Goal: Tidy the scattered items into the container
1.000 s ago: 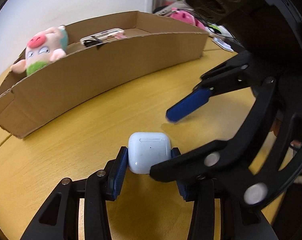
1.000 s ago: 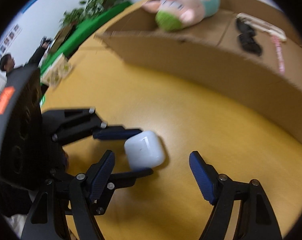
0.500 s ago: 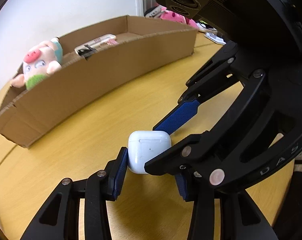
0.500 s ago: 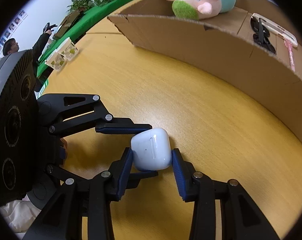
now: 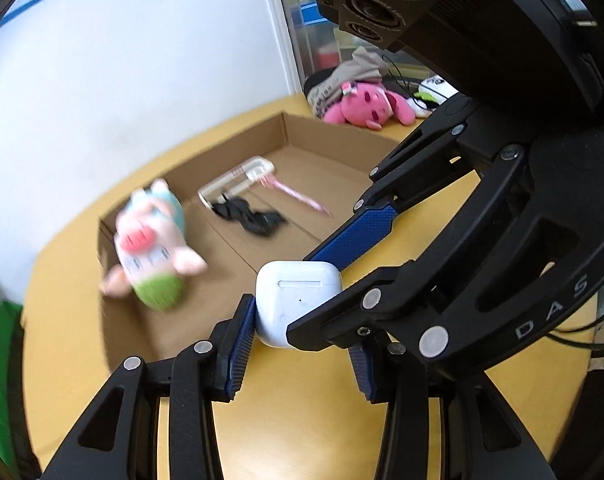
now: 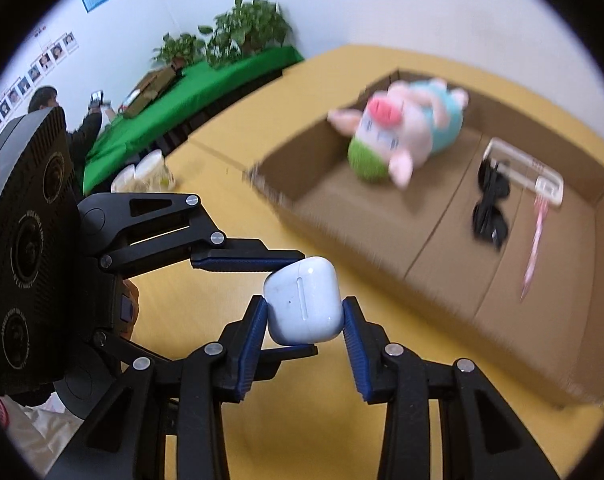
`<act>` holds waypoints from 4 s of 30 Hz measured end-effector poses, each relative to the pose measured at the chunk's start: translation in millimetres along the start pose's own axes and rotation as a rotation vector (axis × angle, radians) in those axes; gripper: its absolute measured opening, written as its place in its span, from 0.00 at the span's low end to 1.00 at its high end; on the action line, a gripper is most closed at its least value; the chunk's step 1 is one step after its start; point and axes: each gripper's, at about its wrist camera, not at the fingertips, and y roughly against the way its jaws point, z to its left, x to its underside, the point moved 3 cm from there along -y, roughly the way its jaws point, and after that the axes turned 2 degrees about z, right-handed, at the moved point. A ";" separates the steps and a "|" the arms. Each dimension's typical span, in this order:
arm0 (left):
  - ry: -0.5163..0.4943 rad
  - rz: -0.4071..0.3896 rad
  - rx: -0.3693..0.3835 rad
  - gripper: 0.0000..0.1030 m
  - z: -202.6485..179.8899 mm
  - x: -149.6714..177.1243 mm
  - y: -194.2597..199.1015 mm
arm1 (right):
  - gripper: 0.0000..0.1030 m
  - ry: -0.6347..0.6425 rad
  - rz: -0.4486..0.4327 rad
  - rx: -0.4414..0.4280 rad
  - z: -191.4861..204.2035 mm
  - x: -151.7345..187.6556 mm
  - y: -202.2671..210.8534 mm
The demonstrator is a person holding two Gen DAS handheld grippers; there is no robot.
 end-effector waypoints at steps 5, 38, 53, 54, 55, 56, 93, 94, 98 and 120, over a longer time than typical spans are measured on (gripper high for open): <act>-0.025 -0.011 0.003 0.45 39.1 -29.8 -4.7 | 0.36 -0.015 -0.049 -0.009 -13.5 -43.0 7.4; -0.240 0.465 0.423 0.45 75.5 -19.6 -160.8 | 0.23 -0.530 0.198 -0.299 -117.7 -44.2 -137.4; -0.212 0.429 0.408 0.70 83.6 -22.9 -141.3 | 0.48 -0.573 0.192 -0.288 -118.1 -39.1 -133.4; -0.197 0.408 0.390 0.71 86.4 -23.8 -135.6 | 0.49 -0.558 0.178 -0.271 -117.0 -39.9 -126.9; -0.179 0.378 0.369 0.71 90.3 -25.6 -127.4 | 0.50 -0.549 0.165 -0.256 -116.1 -40.7 -122.0; -0.159 0.343 0.347 0.73 95.0 -27.4 -120.0 | 0.52 -0.538 0.141 -0.235 -115.6 -41.4 -113.5; 0.575 -0.159 -0.431 1.00 43.4 26.7 -90.7 | 0.85 -0.297 -0.458 0.583 -116.1 69.1 -17.3; 0.577 -0.161 -0.434 1.00 42.9 27.4 -90.6 | 0.86 -0.294 -0.474 0.592 -114.9 70.0 -17.0; 0.576 -0.153 -0.440 1.00 43.1 27.2 -91.0 | 0.87 -0.297 -0.493 0.608 -112.7 70.6 -14.5; 0.577 -0.148 -0.444 1.00 43.7 27.6 -90.7 | 0.99 -0.327 -0.486 0.625 -120.4 73.2 -18.2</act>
